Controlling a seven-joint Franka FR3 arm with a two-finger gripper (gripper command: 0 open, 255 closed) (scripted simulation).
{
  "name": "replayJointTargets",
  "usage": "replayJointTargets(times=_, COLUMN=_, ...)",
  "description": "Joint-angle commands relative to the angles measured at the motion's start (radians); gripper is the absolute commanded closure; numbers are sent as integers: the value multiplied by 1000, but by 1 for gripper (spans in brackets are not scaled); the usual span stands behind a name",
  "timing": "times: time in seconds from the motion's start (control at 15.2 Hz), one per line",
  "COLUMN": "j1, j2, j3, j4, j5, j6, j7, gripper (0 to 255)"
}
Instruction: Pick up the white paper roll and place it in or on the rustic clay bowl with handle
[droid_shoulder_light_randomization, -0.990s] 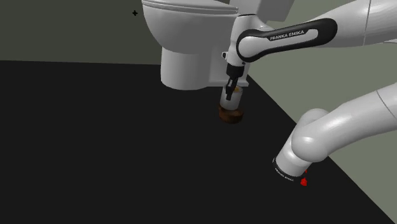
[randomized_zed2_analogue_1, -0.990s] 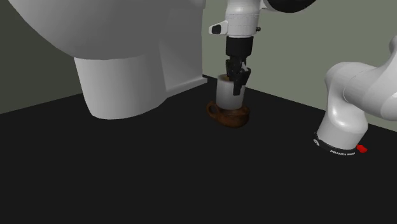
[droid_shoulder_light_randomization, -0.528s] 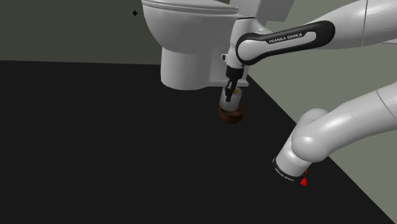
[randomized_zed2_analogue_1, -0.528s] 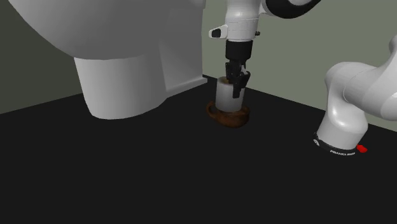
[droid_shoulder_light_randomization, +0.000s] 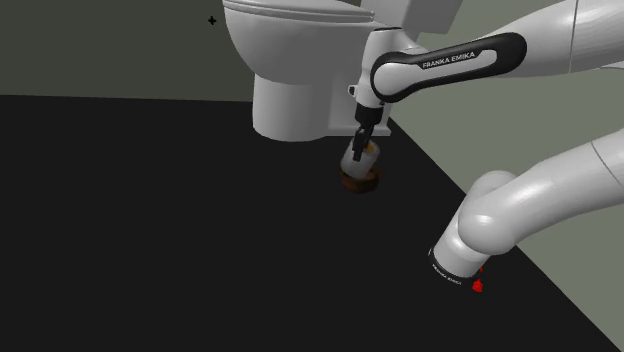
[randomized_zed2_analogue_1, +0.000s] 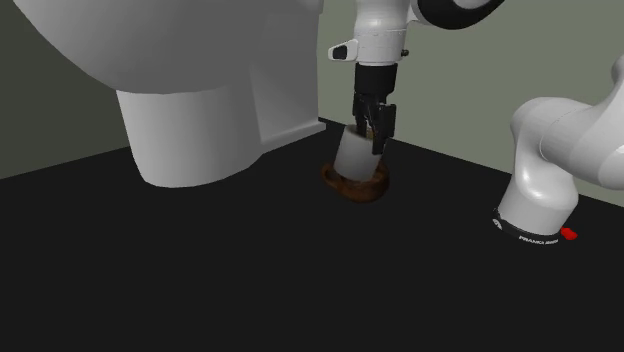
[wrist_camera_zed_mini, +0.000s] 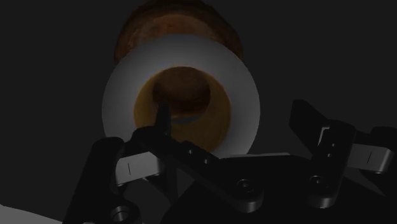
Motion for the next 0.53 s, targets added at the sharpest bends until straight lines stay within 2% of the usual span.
replayJointTargets(times=0.0, j1=1, j2=-8, j3=2, j4=28, j5=2, j6=-36, j7=0, gripper=0)
replayJointTargets(times=0.2, j1=3, j2=-23, j3=7, j4=112, j5=6, j6=-135, j7=-1, gripper=0)
replayJointTargets(times=0.46, j1=3, j2=-23, j3=7, j4=112, j5=6, j6=-135, j7=-1, gripper=0)
